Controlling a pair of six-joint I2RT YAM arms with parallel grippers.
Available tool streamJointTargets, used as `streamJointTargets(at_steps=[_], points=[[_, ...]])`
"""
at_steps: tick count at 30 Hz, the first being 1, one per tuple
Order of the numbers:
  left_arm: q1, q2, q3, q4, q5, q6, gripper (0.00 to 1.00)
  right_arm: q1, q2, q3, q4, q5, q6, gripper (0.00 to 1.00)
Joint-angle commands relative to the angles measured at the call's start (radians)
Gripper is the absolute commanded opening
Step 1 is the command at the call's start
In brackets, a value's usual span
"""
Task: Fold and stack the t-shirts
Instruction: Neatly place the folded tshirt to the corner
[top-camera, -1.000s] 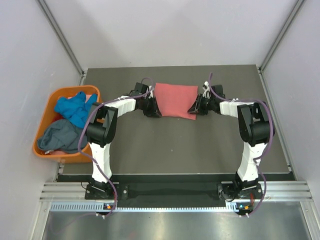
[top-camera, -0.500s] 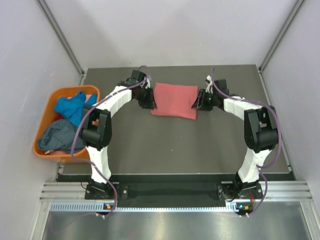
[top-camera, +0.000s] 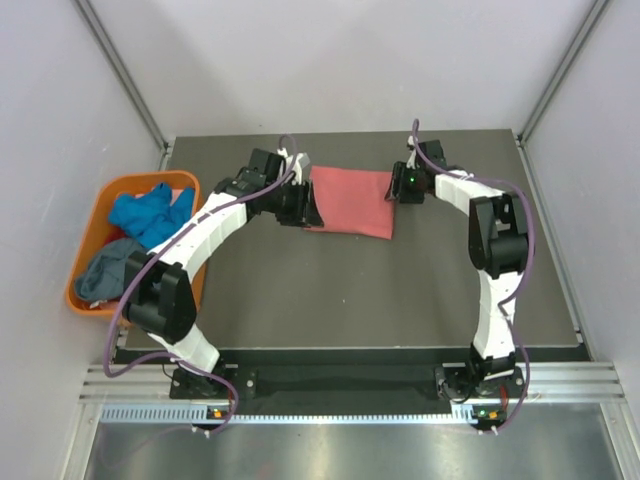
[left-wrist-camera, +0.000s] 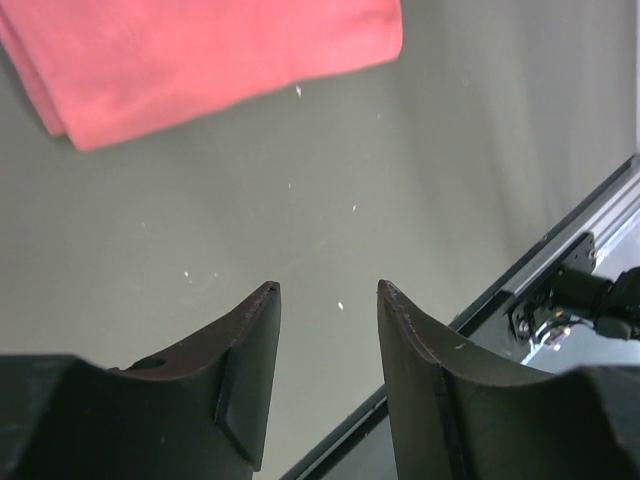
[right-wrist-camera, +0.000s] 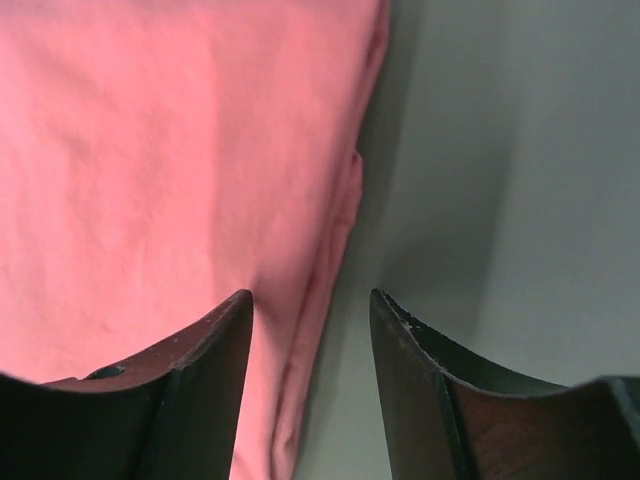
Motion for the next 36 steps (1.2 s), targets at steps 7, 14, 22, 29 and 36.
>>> streamJointTargets(at_steps=[7, 14, 22, 29, 36], points=[[-0.009, -0.021, -0.013, 0.046, 0.015, 0.033, 0.48, -0.008, 0.080, 0.095, 0.005, -0.011, -0.059, 0.31], [-0.009, -0.012, -0.012, 0.041, 0.008, 0.031, 0.48, -0.034, 0.121, 0.162, 0.017, -0.038, -0.072, 0.00], [-0.009, 0.000, -0.015, 0.041, 0.014, 0.028, 0.47, -0.139, 0.153, 0.265, -0.062, -0.060, -0.133, 0.00], [-0.009, 0.020, -0.013, 0.043, 0.014, 0.020, 0.47, -0.263, 0.187, 0.381, -0.165, 0.038, -0.216, 0.00], [-0.009, 0.015, -0.015, 0.044, 0.018, 0.022, 0.47, -0.387, 0.248, 0.524, -0.217, 0.087, -0.256, 0.01]])
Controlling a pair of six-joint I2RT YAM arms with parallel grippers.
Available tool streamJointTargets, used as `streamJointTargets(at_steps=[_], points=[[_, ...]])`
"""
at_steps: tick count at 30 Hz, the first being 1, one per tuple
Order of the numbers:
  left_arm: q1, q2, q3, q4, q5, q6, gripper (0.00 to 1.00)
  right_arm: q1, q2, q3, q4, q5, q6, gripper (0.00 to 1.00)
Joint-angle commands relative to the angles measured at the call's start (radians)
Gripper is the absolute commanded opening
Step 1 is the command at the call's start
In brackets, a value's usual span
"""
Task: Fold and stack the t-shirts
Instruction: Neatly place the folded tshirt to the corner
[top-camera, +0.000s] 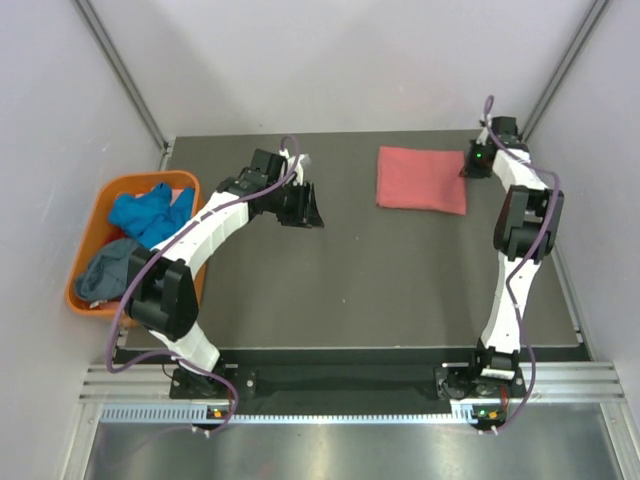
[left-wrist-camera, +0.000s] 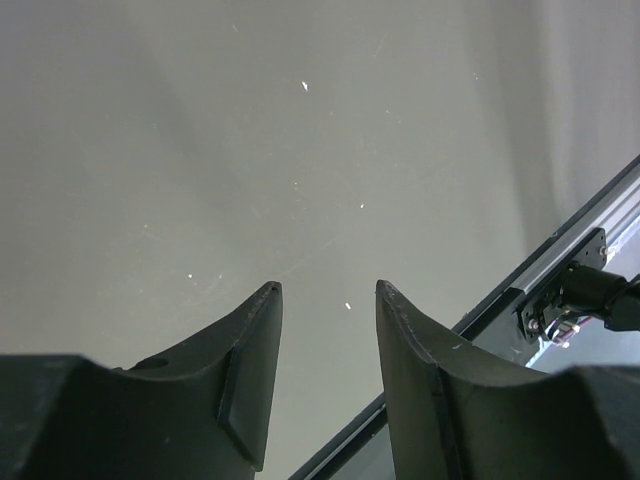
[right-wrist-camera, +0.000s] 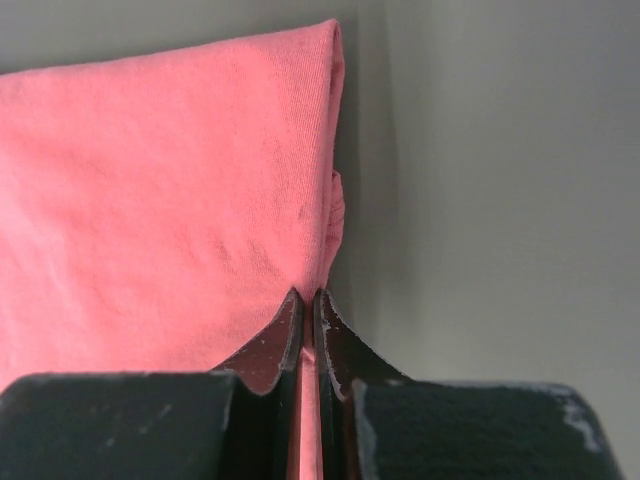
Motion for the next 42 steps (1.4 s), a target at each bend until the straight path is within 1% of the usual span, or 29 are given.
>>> streamJointTargets(at_steps=[1, 4, 6, 7, 10, 13, 16, 21, 26, 27, 28, 30, 31, 32, 33, 34, 35, 36, 37, 38, 39, 41, 42], points=[[-0.001, -0.006, -0.003, 0.037, 0.023, 0.007, 0.48, -0.061, 0.031, 0.110, -0.019, 0.100, -0.059, 0.01], [-0.001, -0.006, -0.003, 0.038, 0.042, 0.008, 0.48, -0.084, 0.074, 0.181, -0.025, 0.197, -0.111, 0.02], [-0.001, -0.002, -0.006, 0.043, 0.036, 0.008, 0.48, -0.096, 0.117, 0.236, -0.035, 0.206, -0.143, 0.03], [-0.001, 0.000, -0.006, 0.043, 0.036, 0.008, 0.48, -0.104, 0.133, 0.305, -0.045, 0.185, -0.150, 0.03], [-0.001, 0.017, 0.003, 0.041, 0.051, 0.008, 0.48, -0.121, 0.177, 0.396, -0.023, 0.190, -0.154, 0.04], [-0.001, 0.033, 0.015, 0.034, 0.046, 0.010, 0.48, -0.124, 0.205, 0.419, 0.038, 0.214, -0.205, 0.04], [-0.001, 0.041, 0.026, 0.027, 0.036, 0.016, 0.48, -0.133, 0.235, 0.448, 0.073, 0.283, -0.231, 0.04], [0.000, 0.064, 0.038, 0.021, 0.045, 0.016, 0.48, -0.149, 0.260, 0.485, 0.100, 0.274, -0.268, 0.05], [0.000, 0.063, 0.034, 0.021, 0.045, 0.019, 0.48, -0.149, 0.239, 0.497, 0.158, 0.346, -0.286, 0.09], [-0.001, 0.061, 0.032, 0.021, 0.051, 0.018, 0.48, -0.149, 0.219, 0.497, 0.167, 0.360, -0.286, 0.13], [-0.001, 0.060, 0.027, 0.024, 0.060, 0.015, 0.48, -0.149, 0.206, 0.497, 0.175, 0.381, -0.282, 0.23], [-0.001, 0.047, 0.014, 0.041, 0.077, 0.008, 0.48, -0.149, 0.141, 0.478, 0.176, 0.386, -0.250, 0.32], [-0.001, 0.035, 0.011, 0.044, 0.074, 0.007, 0.48, -0.145, 0.105, 0.426, 0.176, 0.381, -0.233, 0.38], [-0.001, 0.029, 0.007, 0.047, 0.071, 0.007, 0.48, -0.139, 0.066, 0.383, 0.191, 0.377, -0.199, 0.41], [-0.001, 0.021, 0.009, 0.043, 0.060, 0.008, 0.48, -0.133, -0.027, 0.332, 0.204, 0.375, -0.178, 0.43], [-0.001, 0.001, 0.009, 0.041, 0.059, 0.008, 0.48, -0.127, -0.075, 0.239, 0.208, 0.384, -0.149, 0.50], [-0.001, -0.012, 0.007, 0.041, 0.060, 0.015, 0.48, -0.107, -0.120, 0.203, 0.190, 0.381, -0.077, 0.57], [-0.001, -0.029, 0.006, 0.040, 0.068, 0.018, 0.48, -0.095, -0.208, 0.172, 0.167, 0.369, -0.052, 0.70], [-0.001, -0.073, 0.004, 0.043, 0.063, 0.018, 0.48, -0.080, -0.253, 0.124, 0.100, 0.371, -0.026, 0.99], [-0.001, -0.101, -0.003, 0.052, 0.056, 0.009, 0.48, -0.043, -0.298, 0.097, 0.060, 0.374, 0.028, 1.00], [-0.001, -0.127, -0.008, 0.066, 0.047, 0.005, 0.48, -0.023, -0.397, 0.067, 0.023, 0.372, 0.055, 1.00], [-0.001, -0.198, 0.001, 0.101, -0.001, -0.007, 0.48, 0.044, -0.508, -0.067, -0.029, 0.355, 0.126, 1.00], [-0.001, -0.218, 0.010, 0.104, -0.018, -0.008, 0.49, 0.068, -0.622, -0.123, -0.032, 0.346, 0.146, 1.00]])
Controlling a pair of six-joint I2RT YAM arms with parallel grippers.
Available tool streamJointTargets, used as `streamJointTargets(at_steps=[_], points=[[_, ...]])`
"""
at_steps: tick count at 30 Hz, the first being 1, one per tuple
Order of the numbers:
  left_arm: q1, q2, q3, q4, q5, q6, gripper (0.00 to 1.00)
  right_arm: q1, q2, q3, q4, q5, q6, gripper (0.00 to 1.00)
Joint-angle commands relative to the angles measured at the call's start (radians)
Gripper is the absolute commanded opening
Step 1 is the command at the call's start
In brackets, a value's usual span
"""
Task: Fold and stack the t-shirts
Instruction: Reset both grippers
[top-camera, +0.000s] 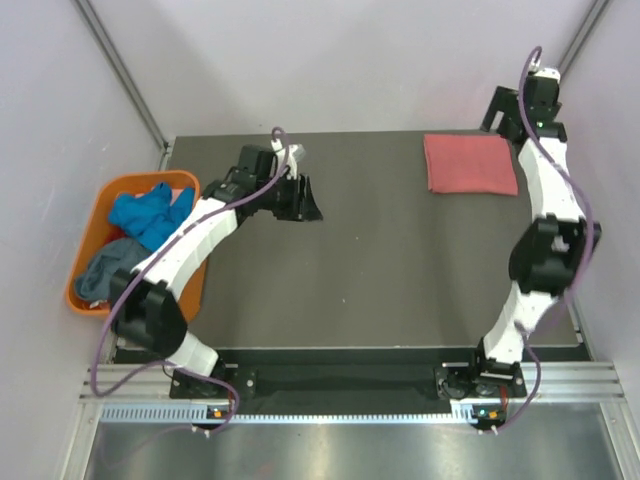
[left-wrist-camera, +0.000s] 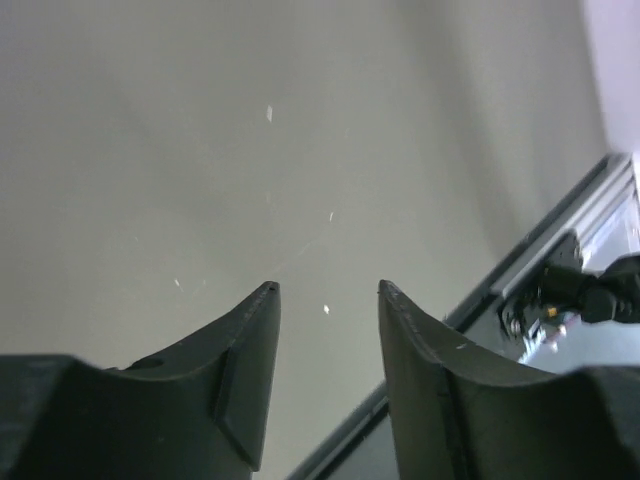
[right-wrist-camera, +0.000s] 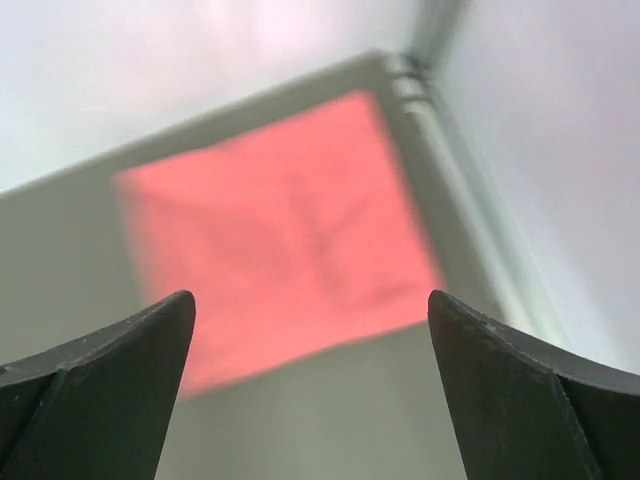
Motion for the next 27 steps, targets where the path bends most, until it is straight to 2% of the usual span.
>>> streamJointTargets(at_steps=[1, 3, 4, 7, 8, 11, 12, 16, 21, 27], points=[[-0.002, -0.168, 0.028, 0.098, -0.084, -0.010, 0.51, 0.126, -0.331, -0.205, -0.058, -0.082, 0.155, 1.00], [-0.002, -0.205, 0.041, 0.106, -0.114, -0.007, 0.52, 0.160, -0.479, -0.300, -0.076, -0.144, 0.199, 1.00], [-0.002, -0.236, 0.045, 0.095, -0.123, -0.004, 0.62, 0.196, -0.520, -0.365, -0.120, -0.200, 0.203, 1.00], [-0.003, -0.291, 0.051, 0.080, -0.152, 0.000, 0.86, 0.270, -0.696, -0.500, -0.159, -0.211, 0.212, 1.00], [-0.002, -0.304, 0.047, 0.066, -0.155, 0.002, 0.97, 0.299, -0.739, -0.537, -0.163, -0.230, 0.209, 1.00], [-0.002, -0.360, 0.015, 0.057, -0.163, 0.007, 0.99, 0.307, -0.931, -0.694, -0.186, -0.328, 0.251, 1.00], [-0.002, -0.377, -0.005, 0.064, -0.170, 0.010, 0.99, 0.307, -0.968, -0.695, -0.188, -0.363, 0.255, 1.00], [0.000, -0.506, -0.140, 0.122, -0.200, 0.022, 0.99, 0.307, -1.147, -0.877, -0.130, -0.460, 0.296, 1.00], [0.000, -0.571, -0.188, 0.057, -0.229, 0.023, 0.99, 0.307, -1.256, -0.864, -0.221, -0.437, 0.250, 1.00], [0.000, -0.639, -0.235, 0.043, -0.172, -0.032, 0.99, 0.307, -1.318, -0.859, -0.288, -0.391, 0.239, 1.00]])
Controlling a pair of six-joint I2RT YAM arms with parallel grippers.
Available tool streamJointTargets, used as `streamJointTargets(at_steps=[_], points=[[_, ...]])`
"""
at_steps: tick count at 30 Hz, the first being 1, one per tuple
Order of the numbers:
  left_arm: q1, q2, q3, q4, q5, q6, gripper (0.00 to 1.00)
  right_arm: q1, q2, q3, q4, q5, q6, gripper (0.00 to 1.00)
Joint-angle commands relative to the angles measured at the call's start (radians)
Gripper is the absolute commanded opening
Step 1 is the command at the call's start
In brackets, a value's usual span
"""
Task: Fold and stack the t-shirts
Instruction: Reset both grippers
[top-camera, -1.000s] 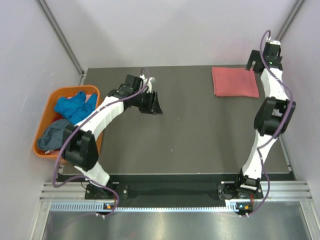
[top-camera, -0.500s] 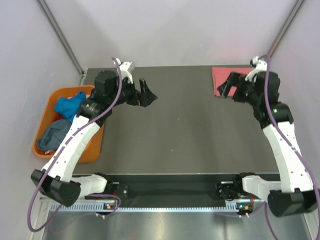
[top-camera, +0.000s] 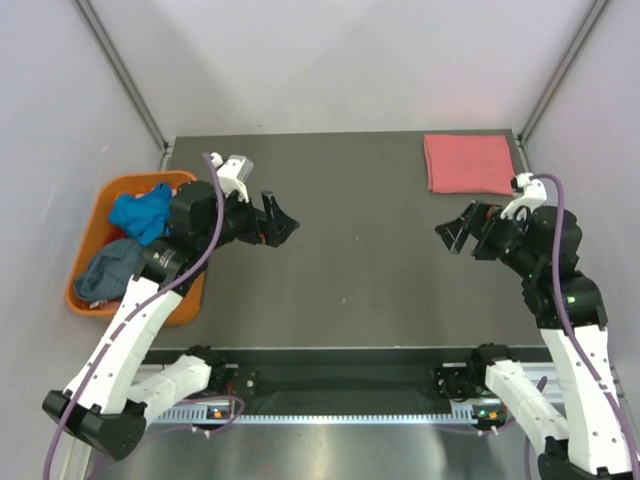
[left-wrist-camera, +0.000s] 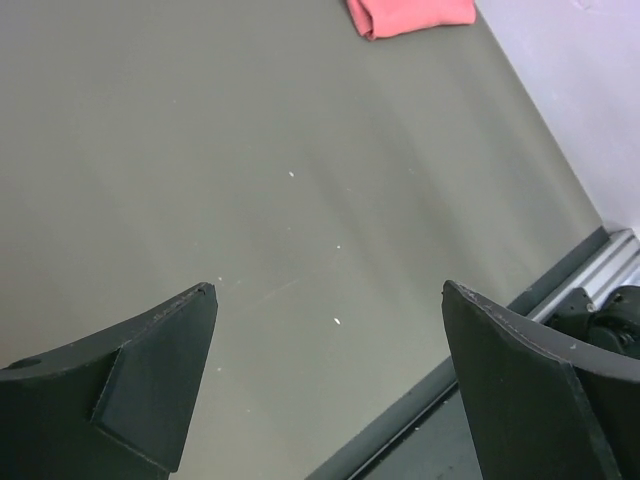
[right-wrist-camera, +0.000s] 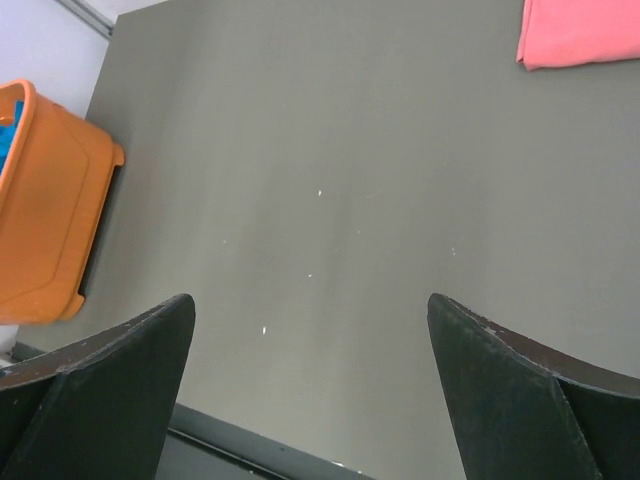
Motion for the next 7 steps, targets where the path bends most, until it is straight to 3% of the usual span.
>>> streamJointTargets(at_steps=[1, 7], points=[[0.000, -0.060, -0.031, 0.010, 0.024, -0.034, 0.99, 0.005, -0.026, 0.038, -0.039, 0.014, -0.007, 1.00], [0.000, -0.085, -0.032, -0.018, 0.024, -0.029, 0.98, 0.005, -0.050, 0.001, -0.026, 0.024, -0.004, 1.00]])
